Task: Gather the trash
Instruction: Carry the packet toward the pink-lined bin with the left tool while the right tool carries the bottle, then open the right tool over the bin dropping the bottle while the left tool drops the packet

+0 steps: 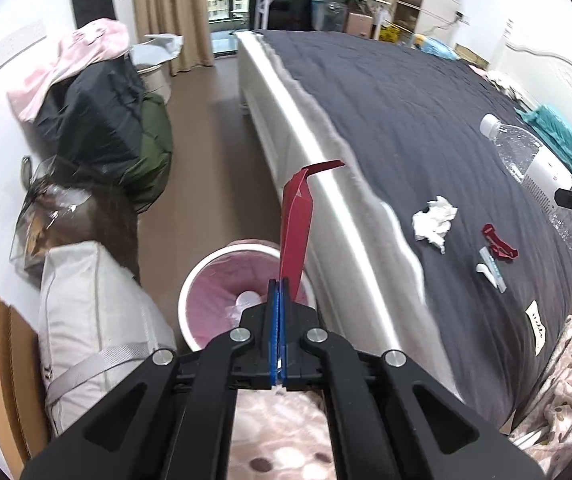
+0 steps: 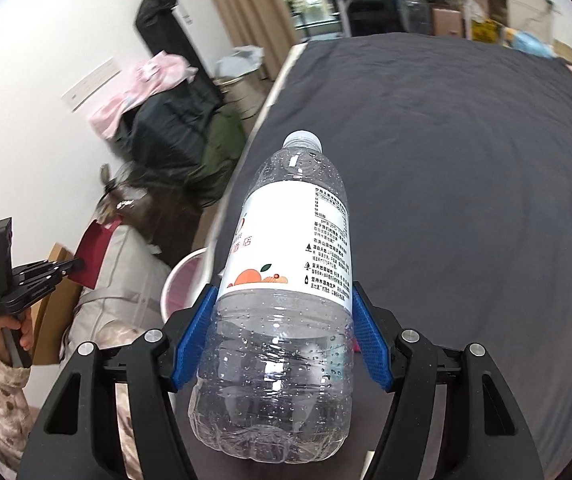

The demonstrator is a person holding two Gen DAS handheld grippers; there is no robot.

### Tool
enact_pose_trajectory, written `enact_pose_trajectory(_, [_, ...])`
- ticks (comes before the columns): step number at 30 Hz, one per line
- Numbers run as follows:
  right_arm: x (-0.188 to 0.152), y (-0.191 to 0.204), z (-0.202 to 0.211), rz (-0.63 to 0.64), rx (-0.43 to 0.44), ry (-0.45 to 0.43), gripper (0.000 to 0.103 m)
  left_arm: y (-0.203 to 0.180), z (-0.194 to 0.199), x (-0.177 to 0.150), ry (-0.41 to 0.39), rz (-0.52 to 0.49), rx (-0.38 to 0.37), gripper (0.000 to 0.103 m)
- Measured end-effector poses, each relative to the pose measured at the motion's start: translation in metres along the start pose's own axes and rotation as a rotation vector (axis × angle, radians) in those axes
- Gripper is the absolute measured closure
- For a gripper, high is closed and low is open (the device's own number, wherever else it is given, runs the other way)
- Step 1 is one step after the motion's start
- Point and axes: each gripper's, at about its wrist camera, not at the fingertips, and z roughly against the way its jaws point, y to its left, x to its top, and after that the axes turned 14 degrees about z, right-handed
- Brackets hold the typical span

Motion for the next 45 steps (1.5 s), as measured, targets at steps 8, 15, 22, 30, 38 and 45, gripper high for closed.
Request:
enact_pose_trajectory(8, [0.028, 0.065, -0.038, 0.109, 0.075, 0.039, 0.039, 0.058, 0.007, -0.017, -0.002, 0.090, 0.021, 0.103])
enact_pose_trajectory(15, [0.054, 0.122, -0.077, 0.200, 0.126, 0.090, 0.039, 0.106, 0.010, -0.025, -0.010, 0.153, 0.030, 0.103])
enact_pose_trajectory(22, [0.074, 0.181, -0.130, 0.301, 0.151, 0.157, 0.039, 0.149, 0.020, -0.037, -0.029, 0.222, 0.038, 0.103])
enact_pose_trajectory(30, [0.086, 0.237, -0.174, 0.480, 0.066, 0.163, 0.018, 0.181, 0.029, -0.053, -0.043, 0.284, 0.052, 0.103])
enact_pose_trajectory(38, [0.097, 0.251, -0.146, 0.553, -0.038, 0.056, 0.007, 0.181, 0.030, -0.053, -0.047, 0.274, 0.051, 0.103])
enact_pose_trajectory(45, [0.094, 0.223, -0.123, 0.488, -0.045, 0.044, 0.007, 0.158, 0.027, -0.041, -0.048, 0.219, 0.033, 0.103])
